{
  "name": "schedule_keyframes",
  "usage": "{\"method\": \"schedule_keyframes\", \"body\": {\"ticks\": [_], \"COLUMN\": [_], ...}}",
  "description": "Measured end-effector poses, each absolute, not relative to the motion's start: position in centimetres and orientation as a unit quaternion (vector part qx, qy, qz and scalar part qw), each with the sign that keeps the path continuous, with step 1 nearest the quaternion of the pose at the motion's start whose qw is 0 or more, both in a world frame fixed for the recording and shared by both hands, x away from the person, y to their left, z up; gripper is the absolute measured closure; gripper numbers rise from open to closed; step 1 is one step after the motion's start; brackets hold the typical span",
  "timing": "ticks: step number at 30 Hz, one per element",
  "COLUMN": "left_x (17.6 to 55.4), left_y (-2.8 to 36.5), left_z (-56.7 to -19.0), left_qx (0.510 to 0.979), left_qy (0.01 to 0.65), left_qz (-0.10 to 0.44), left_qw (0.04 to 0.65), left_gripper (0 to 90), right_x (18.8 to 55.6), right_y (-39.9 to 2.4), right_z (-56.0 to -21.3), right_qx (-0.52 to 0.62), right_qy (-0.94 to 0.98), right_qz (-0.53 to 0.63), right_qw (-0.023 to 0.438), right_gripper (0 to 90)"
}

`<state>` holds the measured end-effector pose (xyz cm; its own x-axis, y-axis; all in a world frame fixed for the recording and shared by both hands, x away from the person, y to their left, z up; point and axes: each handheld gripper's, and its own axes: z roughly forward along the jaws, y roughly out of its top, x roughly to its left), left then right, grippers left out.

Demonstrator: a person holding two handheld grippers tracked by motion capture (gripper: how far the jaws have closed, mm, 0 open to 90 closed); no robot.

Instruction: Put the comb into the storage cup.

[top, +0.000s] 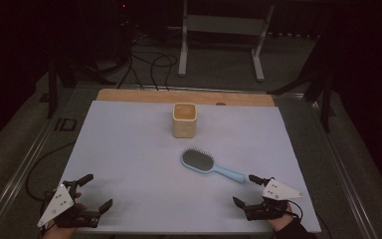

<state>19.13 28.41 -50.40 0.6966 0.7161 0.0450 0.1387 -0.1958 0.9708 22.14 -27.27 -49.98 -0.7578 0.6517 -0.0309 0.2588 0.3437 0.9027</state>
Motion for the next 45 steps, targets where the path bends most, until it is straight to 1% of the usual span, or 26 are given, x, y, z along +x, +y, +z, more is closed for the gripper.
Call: {"method": "schedule_keyframes", "body": {"ticks": [8, 10, 20, 29, 32, 36, 39, 45], "left_x": [19.2, 19.2, 19.1, 19.1, 19.1, 19.2, 19.2, 19.2], "left_y": [28.4, 28.4, 28.4, 28.4, 28.5, 28.4, 28.4, 28.4], "left_z": [-50.4, -50.4, -50.4, -50.4, -50.4, -50.5, -50.5, -50.5], "left_qx": [0.73, 0.729, 0.73, 0.73, 0.73, 0.731, 0.732, 0.732], "left_qy": [0.293, 0.293, 0.292, 0.294, 0.294, 0.296, 0.296, 0.297], "left_qz": [0.257, 0.257, 0.259, 0.26, 0.258, 0.258, 0.256, 0.256], "left_qw": [0.562, 0.563, 0.561, 0.56, 0.56, 0.558, 0.558, 0.558], "left_gripper": [0.0, 0.0, 0.0, 0.0, 0.0, 0.0, 0.0, 0.0], "right_x": [22.1, 22.2, 22.2, 22.1, 22.1, 22.0, 22.0, 21.9], "right_y": [-27.1, -27.1, -26.5, -26.6, -26.4, -26.2, -26.2, -26.3], "right_z": [-50.2, -50.2, -50.2, -49.8, -49.8, -49.7, -49.5, -48.5], "right_qx": [0.296, 0.296, 0.286, 0.29, 0.288, 0.289, 0.291, 0.295], "right_qy": [0.793, 0.797, 0.817, 0.818, 0.823, 0.826, 0.826, 0.821], "right_qz": [0.495, 0.484, 0.469, 0.463, 0.455, 0.456, 0.453, 0.464], "right_qw": [0.199, 0.206, 0.174, 0.181, 0.179, 0.163, 0.164, 0.154], "right_gripper": [8.5, 8.4, 8.4, 8.4, 8.4, 8.4, 8.3, 8.3]}}
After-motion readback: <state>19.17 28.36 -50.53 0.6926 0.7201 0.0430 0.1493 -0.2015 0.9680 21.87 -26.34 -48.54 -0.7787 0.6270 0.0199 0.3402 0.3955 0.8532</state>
